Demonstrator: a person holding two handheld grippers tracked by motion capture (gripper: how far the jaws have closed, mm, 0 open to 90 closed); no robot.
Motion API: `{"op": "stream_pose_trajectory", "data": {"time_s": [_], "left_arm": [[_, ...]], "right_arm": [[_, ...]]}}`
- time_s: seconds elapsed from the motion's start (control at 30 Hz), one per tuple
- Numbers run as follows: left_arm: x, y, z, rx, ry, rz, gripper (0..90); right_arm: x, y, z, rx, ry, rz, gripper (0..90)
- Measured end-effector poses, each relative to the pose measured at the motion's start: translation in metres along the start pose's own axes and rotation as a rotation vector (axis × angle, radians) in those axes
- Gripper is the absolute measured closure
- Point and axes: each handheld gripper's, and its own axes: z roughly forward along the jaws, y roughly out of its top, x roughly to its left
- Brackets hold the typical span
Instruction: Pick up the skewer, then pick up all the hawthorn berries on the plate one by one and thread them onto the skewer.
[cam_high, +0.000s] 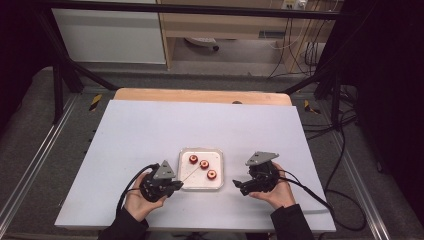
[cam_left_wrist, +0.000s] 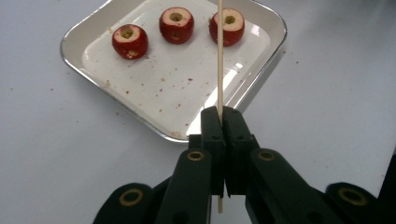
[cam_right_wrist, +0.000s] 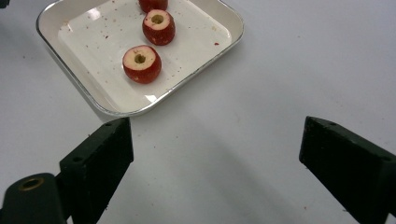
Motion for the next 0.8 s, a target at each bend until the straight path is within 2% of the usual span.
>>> {"op": "stream_pose_trajectory", "data": {"time_s": [0.17,0.43,0.6,0.8], "left_arm": [[0.005,-0.011,-0.006,-0.037,0.013,-0.029,88.4],[0.012,-0.023,-0.012,-0.081,0.028,-0.055,88.4],[0.013,-0.028,-0.014,-0.097,0.032,-0.061,88.4],[0.016,-0.035,-0.013,-0.098,0.031,-0.077,88.4]], "right_arm": [[-0.002,0.004,0.000,-0.007,0.016,0.060,5.3],[0.003,0.020,0.006,0.003,0.050,0.104,3.4],[0.008,0.032,0.011,0.018,0.059,0.116,3.7],[0.015,0.046,0.020,0.043,0.069,0.109,4.5]]}}
